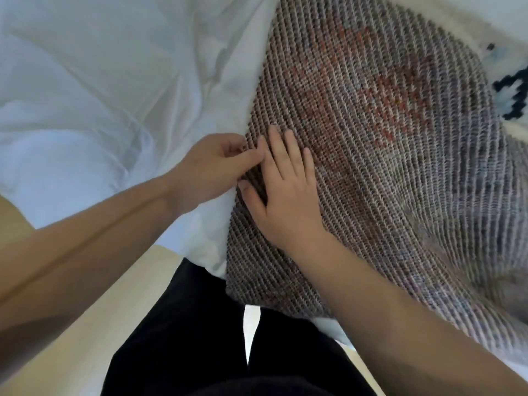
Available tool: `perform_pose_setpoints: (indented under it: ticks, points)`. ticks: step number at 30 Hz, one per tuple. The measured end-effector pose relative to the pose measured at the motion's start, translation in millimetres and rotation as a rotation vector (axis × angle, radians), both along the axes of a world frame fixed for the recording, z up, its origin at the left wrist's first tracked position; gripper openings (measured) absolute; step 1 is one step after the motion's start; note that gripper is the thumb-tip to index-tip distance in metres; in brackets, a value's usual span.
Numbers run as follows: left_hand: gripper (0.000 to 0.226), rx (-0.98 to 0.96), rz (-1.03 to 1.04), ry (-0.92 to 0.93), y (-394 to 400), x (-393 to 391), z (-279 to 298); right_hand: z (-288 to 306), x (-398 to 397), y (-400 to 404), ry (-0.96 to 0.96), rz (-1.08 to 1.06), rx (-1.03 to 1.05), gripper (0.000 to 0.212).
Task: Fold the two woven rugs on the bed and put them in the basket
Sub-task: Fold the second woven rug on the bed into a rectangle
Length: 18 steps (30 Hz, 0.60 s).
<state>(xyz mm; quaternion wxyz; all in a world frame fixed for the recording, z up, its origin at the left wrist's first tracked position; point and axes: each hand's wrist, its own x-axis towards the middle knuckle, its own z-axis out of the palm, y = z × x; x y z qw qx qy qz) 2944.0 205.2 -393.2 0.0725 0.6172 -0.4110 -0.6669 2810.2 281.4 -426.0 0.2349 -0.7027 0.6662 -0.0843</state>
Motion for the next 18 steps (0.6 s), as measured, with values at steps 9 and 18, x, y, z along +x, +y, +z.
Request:
perform_pose_setpoints:
  ticks: [9, 18]
  points:
    - [0.026, 0.321, 0.108, 0.215, 71.0, 25.5, -11.7, 4.0, 22.8, 54.6, -0.155, -0.116, 0.056, 0.062]
    - [0.020, 0.292, 0.054, 0.256, 94.2, 24.5, -10.6, 10.9, 38.2, 97.3, -0.389, -0.224, 0.063, 0.054]
